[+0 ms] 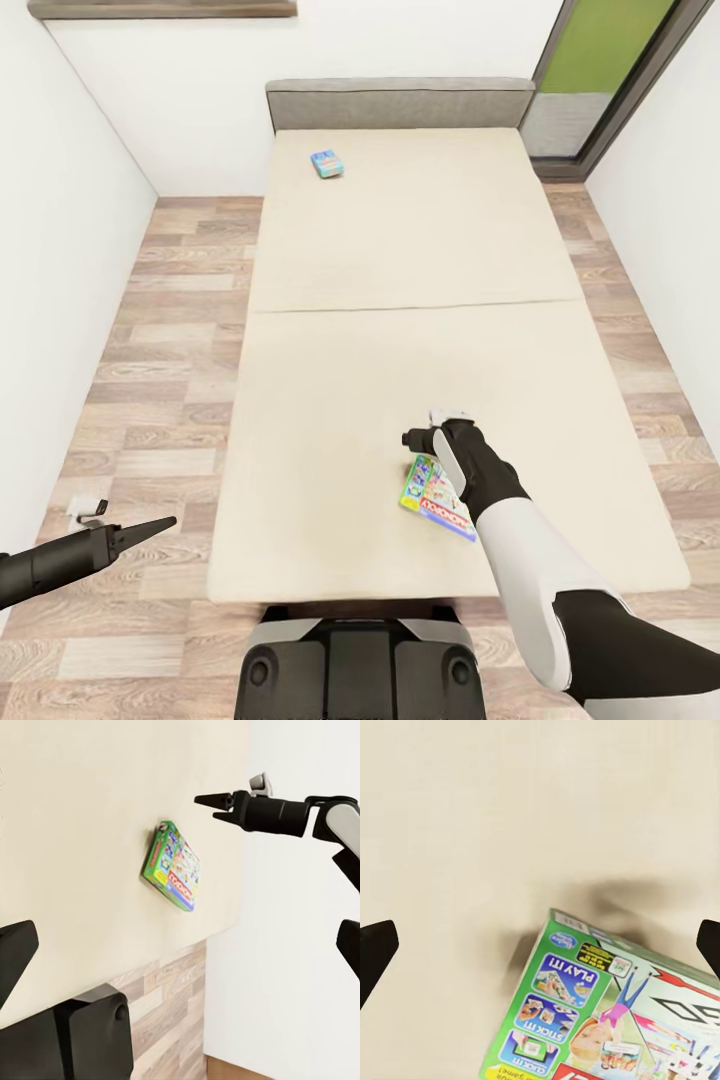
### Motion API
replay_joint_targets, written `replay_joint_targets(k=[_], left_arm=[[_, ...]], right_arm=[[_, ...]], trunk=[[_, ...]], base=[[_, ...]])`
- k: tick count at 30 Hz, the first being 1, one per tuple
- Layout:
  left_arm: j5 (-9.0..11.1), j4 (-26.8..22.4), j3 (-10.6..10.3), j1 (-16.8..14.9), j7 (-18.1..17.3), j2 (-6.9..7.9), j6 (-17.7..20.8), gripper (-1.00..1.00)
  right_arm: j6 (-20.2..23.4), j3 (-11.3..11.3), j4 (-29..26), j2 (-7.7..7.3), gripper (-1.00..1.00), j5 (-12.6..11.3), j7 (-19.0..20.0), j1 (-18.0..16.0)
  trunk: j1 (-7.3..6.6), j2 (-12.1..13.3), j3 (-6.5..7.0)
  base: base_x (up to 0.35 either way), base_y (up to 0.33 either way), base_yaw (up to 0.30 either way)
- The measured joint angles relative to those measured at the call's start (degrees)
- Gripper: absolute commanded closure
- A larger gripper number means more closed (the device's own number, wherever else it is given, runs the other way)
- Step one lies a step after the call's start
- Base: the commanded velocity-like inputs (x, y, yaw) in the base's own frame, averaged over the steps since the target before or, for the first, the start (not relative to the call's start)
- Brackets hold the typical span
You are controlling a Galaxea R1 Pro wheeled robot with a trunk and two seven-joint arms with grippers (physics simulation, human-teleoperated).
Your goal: Put all the toys in the child's room - the three board games (two on the bed and one on the table), the two jigsaw puzzles on the table, and the tennis ball on the table - inside the toy box on the table in the child's room.
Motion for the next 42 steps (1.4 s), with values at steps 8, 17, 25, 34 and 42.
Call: replay_joint_targets(k=[8,17,25,34,42], left_arm=[[0.0,0.0,0.0,0.0,0.04,-0.02,0.0,-1.0],[0.0,-0.01,0.02,0.0,-0.02,0.04,0.0,-1.0],[0.44,-0.63,0.38,0.03,-1.08,0.29,0.0,-1.0],[1.11,-3.1,3.27,0.37,-1.09,2.2,0.17,-1.0],[5.93,-4.07,5.7,2.09,-1.09,3.57,0.25,-1.0]], right_arm=[[0.08,0.05,0.03,0.0,-1.0,0.0,0.0,-0.36],[0.01,0.04,0.05,0.0,-1.0,0.04,0.0,-0.43],[0.07,0.05,0.01,0.0,-1.0,0.07,-0.01,-0.44],[0.02,0.15,0.0,0.0,-1.0,0.08,-0.01,-0.37],[0.0,0.17,0.0,0.0,-1.0,0.08,-0.01,-0.38]], trunk=[[0.0,0.0,-0.74],[0.0,0.0,-1.57],[0.0,0.0,-2.31],[0.0,0.0,-3.14],[0.0,0.0,-3.88]], base=[[0.0,0.0,0.0],[0.0,0.0,0.0],[0.0,0.0,0.0],[0.0,0.0,0.0],[0.0,0.0,0.0]])
